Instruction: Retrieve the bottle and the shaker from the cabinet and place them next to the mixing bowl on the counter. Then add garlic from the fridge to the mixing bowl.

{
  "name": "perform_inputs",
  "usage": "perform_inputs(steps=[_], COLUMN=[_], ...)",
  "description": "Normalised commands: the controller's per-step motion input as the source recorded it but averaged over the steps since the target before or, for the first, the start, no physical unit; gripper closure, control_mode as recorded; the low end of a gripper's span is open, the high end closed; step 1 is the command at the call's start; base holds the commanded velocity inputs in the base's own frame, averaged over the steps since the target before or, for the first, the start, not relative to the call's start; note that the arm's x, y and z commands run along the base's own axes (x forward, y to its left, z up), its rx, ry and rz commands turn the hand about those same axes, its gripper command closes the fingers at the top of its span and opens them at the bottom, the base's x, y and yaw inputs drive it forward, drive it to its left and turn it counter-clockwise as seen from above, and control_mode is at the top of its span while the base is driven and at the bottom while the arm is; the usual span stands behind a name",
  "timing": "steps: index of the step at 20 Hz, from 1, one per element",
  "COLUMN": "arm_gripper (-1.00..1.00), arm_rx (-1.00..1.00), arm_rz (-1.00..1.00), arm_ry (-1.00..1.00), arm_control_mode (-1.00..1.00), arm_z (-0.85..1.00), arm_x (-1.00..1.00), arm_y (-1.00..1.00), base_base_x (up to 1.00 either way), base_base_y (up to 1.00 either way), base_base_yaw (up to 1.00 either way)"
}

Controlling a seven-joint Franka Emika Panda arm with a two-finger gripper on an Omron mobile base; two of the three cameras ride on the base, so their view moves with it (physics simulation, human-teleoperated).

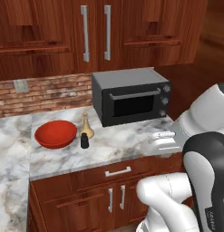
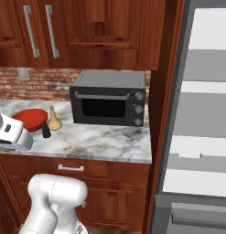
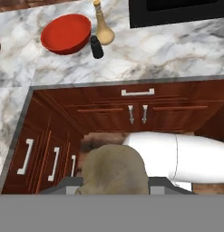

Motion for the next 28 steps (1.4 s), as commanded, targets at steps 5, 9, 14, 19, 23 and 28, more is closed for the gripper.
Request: perform_inputs(steps=[5,9,14,19,23,28], arm_gripper=[1.00,1.00,1.00,1.00,1.00,1.00], arm_rx=[0.00,0.00,-0.01,-0.02,0.00,0.00], arm_rz=[0.00,0.00,0.00,0.00,0.00,0.00], arm_ry=[0.00,0.00,-0.01,0.00,0.08,0.16], arm_control_mode=[1.00,1.00,-1.00,-1.00,-1.00,-1.00], arm_z=[0.00,0.00,-0.01,0.00,0.00,-0.13], arm_x=[0.00,0.00,0.00,0.06,0.41,1.00], arm_y=[0.00,0.00,0.19,0.67,0.59,0.22], base_base_x=[0.81,0.53,0.08,0.00,0.00,0.00], base_base_y=[0.29,0.18,0.22,0.00,0.00,0.00], base_base_yaw=[0.38,0.13,0.00,0.00,0.00,0.00])
